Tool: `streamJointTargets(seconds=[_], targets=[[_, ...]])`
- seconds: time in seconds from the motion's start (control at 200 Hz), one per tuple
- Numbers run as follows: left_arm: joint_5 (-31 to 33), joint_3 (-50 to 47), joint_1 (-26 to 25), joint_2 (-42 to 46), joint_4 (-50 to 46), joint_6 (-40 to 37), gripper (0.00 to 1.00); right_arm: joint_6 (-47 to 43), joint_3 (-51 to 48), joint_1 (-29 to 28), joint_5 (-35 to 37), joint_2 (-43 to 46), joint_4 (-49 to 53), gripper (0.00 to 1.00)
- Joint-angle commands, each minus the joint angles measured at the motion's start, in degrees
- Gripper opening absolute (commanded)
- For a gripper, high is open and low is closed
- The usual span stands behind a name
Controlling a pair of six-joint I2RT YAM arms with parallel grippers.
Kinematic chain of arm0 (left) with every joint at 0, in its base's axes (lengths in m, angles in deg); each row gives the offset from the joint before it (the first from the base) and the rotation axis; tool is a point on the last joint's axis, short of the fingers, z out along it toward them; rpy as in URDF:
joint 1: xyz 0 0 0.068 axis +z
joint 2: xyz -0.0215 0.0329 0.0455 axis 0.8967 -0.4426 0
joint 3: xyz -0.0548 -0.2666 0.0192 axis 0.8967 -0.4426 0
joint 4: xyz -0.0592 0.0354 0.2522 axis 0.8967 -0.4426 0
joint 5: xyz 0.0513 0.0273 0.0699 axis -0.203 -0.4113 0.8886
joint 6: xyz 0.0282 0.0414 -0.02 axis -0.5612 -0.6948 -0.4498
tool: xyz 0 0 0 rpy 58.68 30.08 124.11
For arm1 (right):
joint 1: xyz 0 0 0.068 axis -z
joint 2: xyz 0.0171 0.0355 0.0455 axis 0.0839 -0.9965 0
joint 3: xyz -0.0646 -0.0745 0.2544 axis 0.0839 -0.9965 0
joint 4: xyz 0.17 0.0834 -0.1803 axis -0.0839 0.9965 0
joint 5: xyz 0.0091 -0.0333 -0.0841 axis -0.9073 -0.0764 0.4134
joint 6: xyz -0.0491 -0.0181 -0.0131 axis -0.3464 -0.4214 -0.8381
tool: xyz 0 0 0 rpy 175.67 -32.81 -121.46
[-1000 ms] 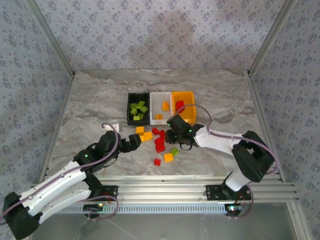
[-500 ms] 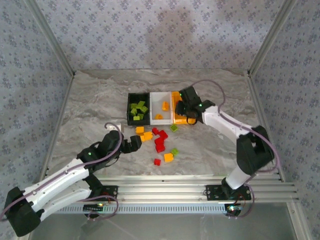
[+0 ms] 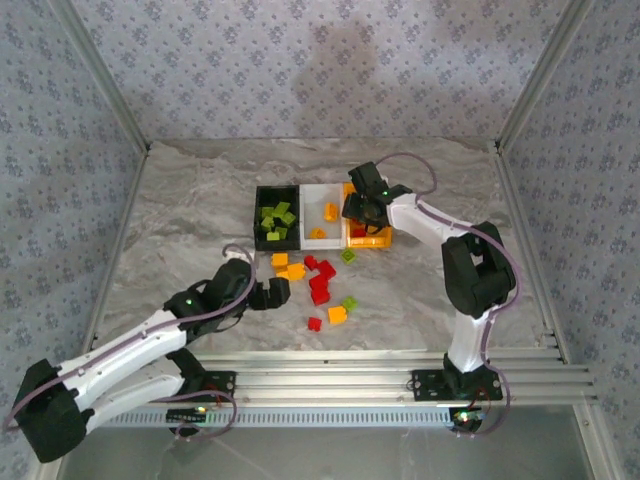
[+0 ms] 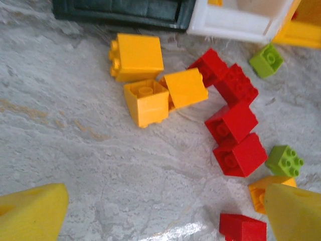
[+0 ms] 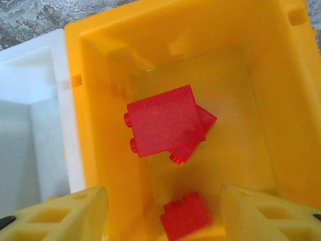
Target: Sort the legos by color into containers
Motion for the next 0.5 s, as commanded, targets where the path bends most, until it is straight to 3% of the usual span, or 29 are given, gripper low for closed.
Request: streamJointTargets(seconds=[0.0, 0.26, 0.495], targets=[[-4.2, 3.9, -1.7, -3.2, 1.4, -3.5, 0.99, 0.2, -0.3, -0.4, 0.5, 5.0, -0.2, 0.63], [-2.5, 10.9, -14.3, -21.6, 2.5, -6.5, 0.91, 1.1, -10.4, -1.6, 0.1, 14.3, -3.3, 0.63], [-1.2, 15.1, -19.6, -31.0, 0.9, -6.9, 0.84, 1.4, -18.0, -1.4, 0.3, 19.6, -4.4, 0.64]])
